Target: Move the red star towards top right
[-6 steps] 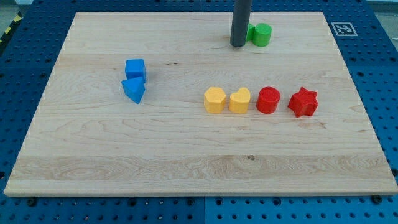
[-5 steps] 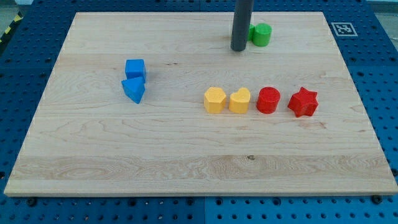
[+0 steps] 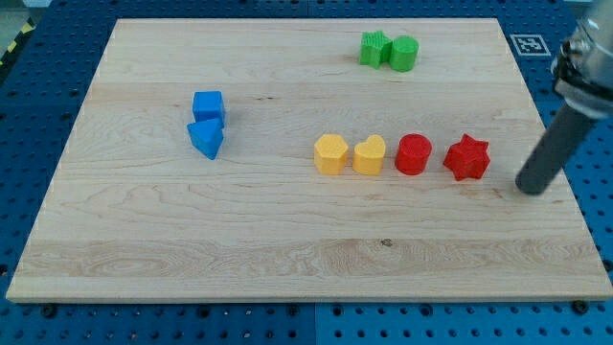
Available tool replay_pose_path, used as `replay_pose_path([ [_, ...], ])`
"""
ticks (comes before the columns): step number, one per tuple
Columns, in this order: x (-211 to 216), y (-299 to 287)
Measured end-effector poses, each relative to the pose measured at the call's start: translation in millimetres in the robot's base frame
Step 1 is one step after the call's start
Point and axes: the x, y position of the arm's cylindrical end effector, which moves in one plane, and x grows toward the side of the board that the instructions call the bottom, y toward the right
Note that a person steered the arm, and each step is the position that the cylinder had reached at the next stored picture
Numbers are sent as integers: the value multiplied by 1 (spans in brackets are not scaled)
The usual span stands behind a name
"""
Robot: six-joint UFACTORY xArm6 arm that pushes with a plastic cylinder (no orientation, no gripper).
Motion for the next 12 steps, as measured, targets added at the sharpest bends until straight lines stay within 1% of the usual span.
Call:
replay_pose_path([
  [2, 1, -1],
  [4, -3, -18],
  [5, -20, -30],
  [8, -47, -81],
  [10, -94, -87],
  [12, -156, -146],
])
